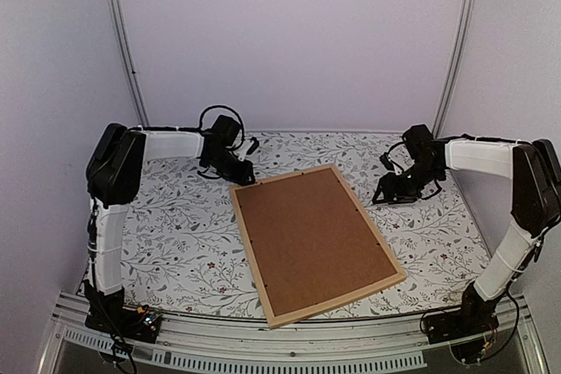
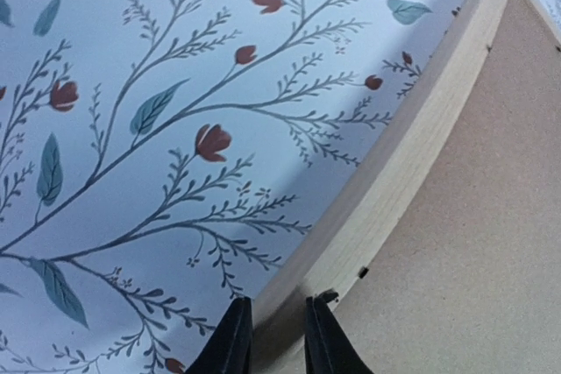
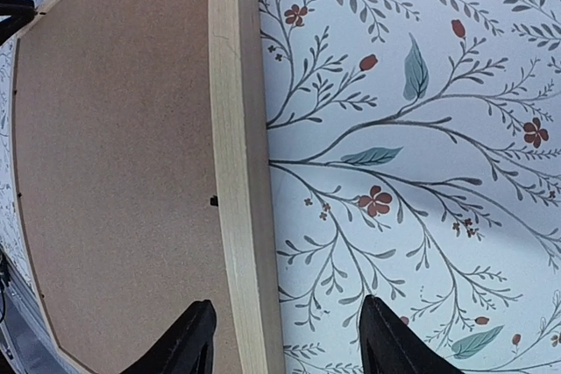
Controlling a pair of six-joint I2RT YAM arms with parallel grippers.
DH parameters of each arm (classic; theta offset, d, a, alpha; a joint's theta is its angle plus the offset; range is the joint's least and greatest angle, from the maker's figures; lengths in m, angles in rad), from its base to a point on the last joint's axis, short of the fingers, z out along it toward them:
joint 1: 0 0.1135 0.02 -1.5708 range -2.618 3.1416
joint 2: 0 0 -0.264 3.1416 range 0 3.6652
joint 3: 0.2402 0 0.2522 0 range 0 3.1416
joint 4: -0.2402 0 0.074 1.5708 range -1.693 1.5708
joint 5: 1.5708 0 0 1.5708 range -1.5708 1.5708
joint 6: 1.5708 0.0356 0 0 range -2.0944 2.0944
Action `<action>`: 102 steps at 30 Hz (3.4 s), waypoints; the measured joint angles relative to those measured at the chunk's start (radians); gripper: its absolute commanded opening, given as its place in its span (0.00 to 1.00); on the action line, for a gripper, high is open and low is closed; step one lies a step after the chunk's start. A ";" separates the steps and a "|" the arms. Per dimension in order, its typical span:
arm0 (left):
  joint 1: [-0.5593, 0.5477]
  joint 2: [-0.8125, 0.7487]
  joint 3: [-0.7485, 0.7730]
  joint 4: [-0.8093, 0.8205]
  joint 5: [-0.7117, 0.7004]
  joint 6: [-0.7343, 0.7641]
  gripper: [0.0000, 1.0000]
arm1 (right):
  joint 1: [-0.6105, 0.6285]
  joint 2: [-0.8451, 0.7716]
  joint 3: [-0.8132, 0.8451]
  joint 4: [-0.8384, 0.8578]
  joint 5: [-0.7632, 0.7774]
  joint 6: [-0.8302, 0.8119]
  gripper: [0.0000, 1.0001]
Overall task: Put the photo into the frame
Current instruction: Rotate the photo frame at the center of the board.
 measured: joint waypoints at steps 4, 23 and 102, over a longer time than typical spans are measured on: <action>0.011 -0.056 -0.094 0.040 -0.041 -0.081 0.23 | -0.006 -0.021 -0.024 0.006 0.001 0.040 0.63; 0.098 -0.390 -0.576 0.150 0.003 -0.319 0.99 | 0.000 -0.286 -0.253 0.018 0.003 0.280 0.90; -0.321 -0.817 -0.985 0.064 0.097 -0.455 0.76 | 0.064 0.462 0.441 0.105 0.062 0.229 0.85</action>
